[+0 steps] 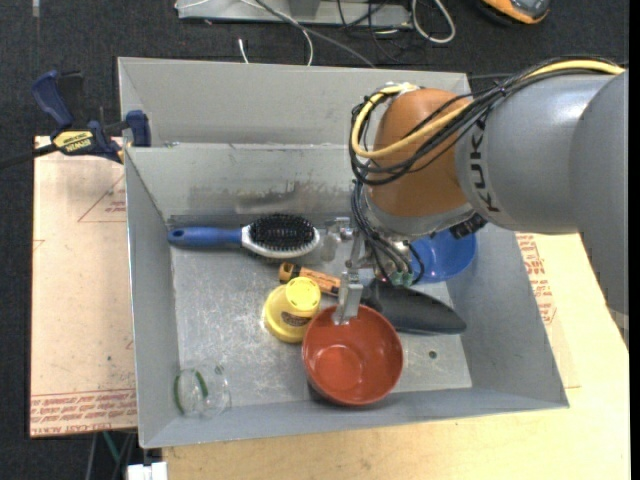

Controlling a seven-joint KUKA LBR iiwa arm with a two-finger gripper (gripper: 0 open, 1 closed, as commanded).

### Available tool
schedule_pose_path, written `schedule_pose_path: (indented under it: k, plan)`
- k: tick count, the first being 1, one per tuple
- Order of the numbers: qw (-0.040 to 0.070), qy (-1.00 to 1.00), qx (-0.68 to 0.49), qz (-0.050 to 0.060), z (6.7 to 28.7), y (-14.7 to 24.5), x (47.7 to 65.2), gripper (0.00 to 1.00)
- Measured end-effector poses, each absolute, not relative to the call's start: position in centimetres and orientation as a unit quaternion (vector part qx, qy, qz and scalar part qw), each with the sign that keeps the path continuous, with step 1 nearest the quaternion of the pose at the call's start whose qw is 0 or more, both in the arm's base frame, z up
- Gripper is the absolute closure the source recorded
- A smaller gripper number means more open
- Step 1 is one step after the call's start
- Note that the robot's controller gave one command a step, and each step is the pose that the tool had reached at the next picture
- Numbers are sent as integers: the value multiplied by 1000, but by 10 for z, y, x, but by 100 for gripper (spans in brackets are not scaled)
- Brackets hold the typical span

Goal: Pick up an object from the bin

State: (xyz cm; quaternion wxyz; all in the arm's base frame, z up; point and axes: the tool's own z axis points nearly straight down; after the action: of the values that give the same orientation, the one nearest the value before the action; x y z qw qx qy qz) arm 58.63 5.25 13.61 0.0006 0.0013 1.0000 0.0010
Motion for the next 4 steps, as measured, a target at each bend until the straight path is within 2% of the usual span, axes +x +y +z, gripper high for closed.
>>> schedule_pose_path:
  k: [1, 2, 3, 4]
  plan:
    - [1, 1000, 1, 1, 136, 52, 586, 0]
    - [5, 998, -65, 1, 87, 59, 571, 0]
    - [9, 995, -95, 2, 74, 55, 568, 0]
    - [10, 996, -89, 3, 74, 56, 568, 0]
